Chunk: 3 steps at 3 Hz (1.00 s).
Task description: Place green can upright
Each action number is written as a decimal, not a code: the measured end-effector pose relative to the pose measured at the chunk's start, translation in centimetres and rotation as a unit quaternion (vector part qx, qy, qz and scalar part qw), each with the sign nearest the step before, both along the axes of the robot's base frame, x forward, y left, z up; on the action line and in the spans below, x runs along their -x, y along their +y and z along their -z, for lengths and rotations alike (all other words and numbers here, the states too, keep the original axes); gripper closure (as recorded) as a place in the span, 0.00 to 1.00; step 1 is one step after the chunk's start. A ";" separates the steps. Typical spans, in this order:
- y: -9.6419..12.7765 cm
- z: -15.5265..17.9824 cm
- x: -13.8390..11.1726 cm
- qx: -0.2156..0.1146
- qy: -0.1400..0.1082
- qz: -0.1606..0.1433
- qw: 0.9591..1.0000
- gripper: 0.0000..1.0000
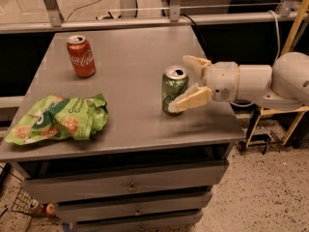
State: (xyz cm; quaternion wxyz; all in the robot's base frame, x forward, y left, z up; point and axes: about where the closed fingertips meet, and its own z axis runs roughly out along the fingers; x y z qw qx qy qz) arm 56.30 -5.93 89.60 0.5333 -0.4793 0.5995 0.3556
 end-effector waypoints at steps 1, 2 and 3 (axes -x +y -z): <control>-0.8 -0.1 0.1 0.032 0.004 -0.008 0.999 0.00; -4.7 0.1 0.7 0.089 0.024 0.004 0.996 0.00; -9.7 1.5 1.4 0.169 0.065 0.040 0.983 0.00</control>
Offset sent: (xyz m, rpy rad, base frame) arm -0.0176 -0.1260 -0.0097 -0.3574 0.1350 -0.0766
